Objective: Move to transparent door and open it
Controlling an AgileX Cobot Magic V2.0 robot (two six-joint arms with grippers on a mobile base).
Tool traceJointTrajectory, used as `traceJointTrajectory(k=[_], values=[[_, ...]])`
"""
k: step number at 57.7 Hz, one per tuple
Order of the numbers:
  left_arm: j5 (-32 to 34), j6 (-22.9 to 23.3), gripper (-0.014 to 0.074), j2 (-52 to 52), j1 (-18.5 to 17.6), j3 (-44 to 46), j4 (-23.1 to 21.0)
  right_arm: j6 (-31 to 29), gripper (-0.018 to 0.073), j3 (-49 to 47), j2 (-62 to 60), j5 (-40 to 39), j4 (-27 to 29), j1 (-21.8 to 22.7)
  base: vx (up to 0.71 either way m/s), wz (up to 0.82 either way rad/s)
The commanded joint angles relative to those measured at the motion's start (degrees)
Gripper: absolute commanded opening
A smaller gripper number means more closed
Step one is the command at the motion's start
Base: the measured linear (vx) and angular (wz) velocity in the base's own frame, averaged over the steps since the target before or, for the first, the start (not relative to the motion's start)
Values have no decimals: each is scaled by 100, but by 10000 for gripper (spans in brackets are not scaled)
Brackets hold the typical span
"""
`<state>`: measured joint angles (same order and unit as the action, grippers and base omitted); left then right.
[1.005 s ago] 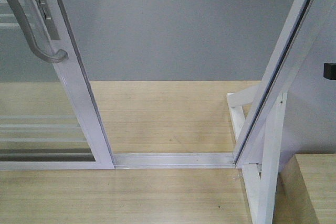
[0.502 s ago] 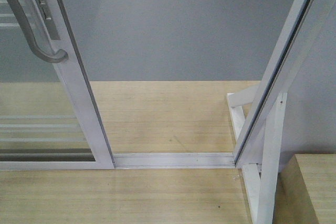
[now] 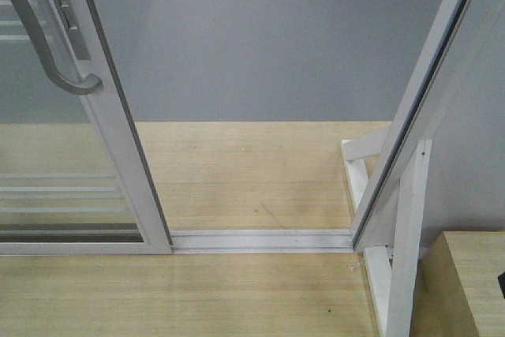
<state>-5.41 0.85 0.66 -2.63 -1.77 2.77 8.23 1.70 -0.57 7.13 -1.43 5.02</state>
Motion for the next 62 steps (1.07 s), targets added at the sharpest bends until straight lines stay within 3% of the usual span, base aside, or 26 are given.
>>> traceJointTrajectory(k=[1,62], values=[[446,58,-6,76,-26,-86,-7,-52,-8,26,-88,-431,-117,-132,0,0],[441,58,-6,76,-26,-86,-7,-52,-8,26,-88,-437,-102,-152,0,0]])
